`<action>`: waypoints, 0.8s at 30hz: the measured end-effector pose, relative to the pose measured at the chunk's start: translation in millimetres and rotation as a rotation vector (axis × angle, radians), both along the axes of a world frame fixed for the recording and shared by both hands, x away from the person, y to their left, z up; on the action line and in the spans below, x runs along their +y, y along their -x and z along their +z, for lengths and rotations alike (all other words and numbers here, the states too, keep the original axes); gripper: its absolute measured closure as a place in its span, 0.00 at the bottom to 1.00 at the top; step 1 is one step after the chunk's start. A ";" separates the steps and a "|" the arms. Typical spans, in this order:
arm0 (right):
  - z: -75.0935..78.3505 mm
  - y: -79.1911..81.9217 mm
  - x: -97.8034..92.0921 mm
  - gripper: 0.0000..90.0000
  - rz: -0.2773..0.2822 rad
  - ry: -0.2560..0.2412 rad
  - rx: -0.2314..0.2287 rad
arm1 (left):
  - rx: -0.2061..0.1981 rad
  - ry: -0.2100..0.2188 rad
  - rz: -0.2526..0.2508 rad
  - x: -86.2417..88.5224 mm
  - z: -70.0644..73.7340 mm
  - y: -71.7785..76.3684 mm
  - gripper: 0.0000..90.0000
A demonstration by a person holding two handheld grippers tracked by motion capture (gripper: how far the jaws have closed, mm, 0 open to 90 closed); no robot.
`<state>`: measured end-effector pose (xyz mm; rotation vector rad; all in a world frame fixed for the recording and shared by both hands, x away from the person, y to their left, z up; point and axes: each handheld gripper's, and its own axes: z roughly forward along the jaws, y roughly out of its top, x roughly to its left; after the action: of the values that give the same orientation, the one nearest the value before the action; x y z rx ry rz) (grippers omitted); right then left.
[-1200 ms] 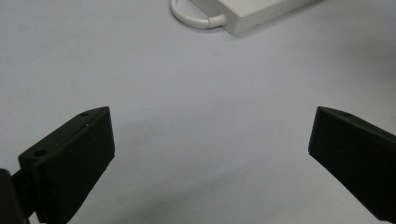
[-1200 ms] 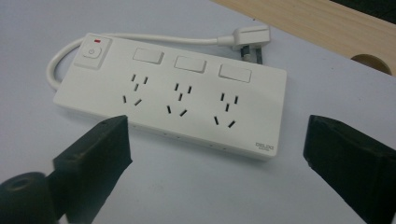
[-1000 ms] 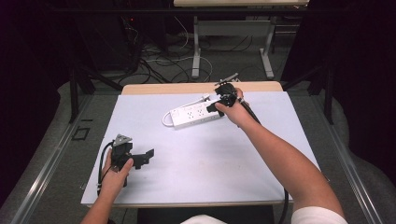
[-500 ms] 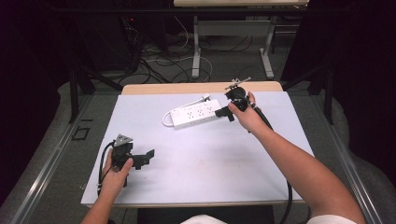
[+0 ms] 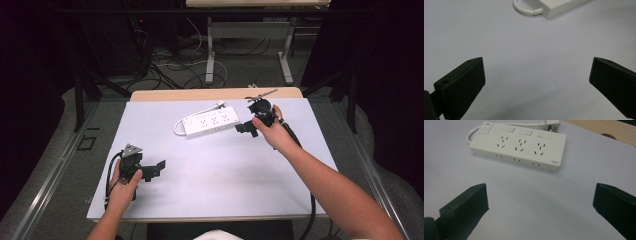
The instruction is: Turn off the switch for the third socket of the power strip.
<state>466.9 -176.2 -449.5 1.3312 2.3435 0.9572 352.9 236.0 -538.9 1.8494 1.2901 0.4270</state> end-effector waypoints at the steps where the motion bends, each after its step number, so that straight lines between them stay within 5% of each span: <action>1: -0.2 2.4 -1.4 0.00 0.002 -0.007 -0.004 | 0.000 0.000 -0.001 0.1 0.1 0.1 0.00; 24: -21.5 58.2 -37.8 0.04 0.031 -0.011 -0.035 | -0.004 -0.002 -0.006 -0.8 0.8 1.1 0.00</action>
<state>408.7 -214.0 -471.0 1.2754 2.3428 0.9952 351.8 235.2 -538.0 1.8527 1.2816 0.4288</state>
